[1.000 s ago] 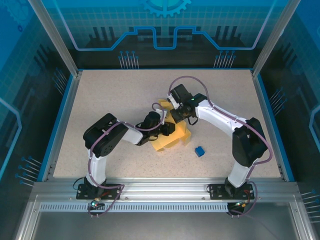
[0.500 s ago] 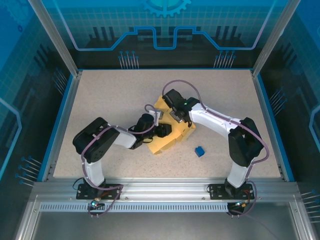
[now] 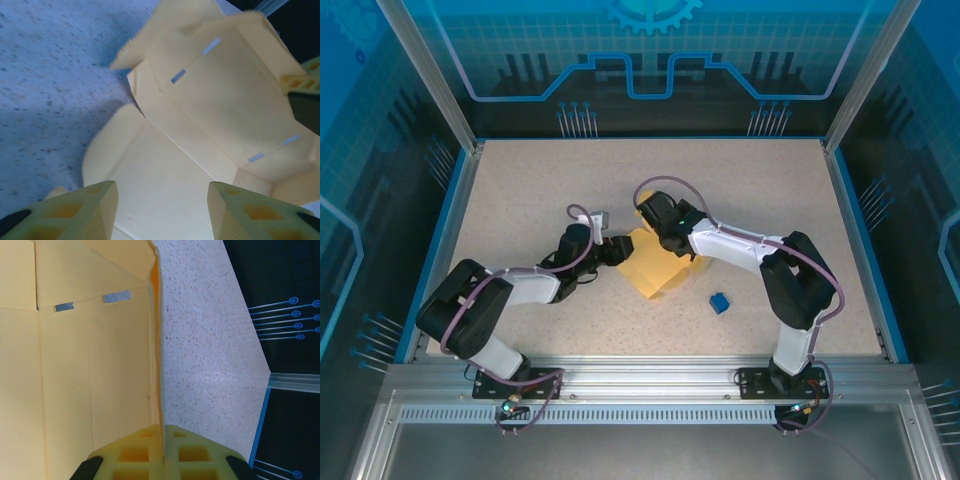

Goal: Fold the paper box

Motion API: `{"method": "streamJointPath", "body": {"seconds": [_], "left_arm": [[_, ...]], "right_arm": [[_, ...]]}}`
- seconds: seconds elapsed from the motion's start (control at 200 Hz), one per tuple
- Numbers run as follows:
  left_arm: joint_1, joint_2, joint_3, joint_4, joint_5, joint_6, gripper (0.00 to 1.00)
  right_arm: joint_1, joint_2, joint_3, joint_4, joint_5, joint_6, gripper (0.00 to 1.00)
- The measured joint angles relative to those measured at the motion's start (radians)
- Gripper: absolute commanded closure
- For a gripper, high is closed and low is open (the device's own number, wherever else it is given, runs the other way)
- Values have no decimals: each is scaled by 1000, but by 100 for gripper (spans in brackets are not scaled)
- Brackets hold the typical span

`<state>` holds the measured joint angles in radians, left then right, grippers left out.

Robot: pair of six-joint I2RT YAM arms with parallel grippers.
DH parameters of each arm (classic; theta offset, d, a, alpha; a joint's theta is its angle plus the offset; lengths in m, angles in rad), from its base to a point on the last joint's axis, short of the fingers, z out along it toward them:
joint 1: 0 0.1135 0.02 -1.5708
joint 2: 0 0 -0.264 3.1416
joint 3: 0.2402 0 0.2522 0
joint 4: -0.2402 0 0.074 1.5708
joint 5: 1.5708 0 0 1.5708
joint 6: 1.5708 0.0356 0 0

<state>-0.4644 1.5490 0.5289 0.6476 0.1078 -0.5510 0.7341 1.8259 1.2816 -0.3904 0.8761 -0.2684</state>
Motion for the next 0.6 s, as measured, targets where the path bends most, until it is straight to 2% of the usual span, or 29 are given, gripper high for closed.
{"method": "streamJointPath", "body": {"seconds": [0.1, 0.225, 0.42, 0.6], "left_arm": [[6, -18, -6, -12, -3, 11, 45], [6, -28, -6, -3, 27, 46, 45], [-14, -26, 8, 29, 106, 132, 43], [-34, 4, 84, -6, 125, 236, 41]], "right_arm": [[-2, -6, -1, 2, -67, -14, 96], [-19, -45, 1, -38, -226, -18, 96], [-98, -85, 50, -142, -476, -12, 98], [-165, -89, 93, -224, -653, -5, 99]]}}
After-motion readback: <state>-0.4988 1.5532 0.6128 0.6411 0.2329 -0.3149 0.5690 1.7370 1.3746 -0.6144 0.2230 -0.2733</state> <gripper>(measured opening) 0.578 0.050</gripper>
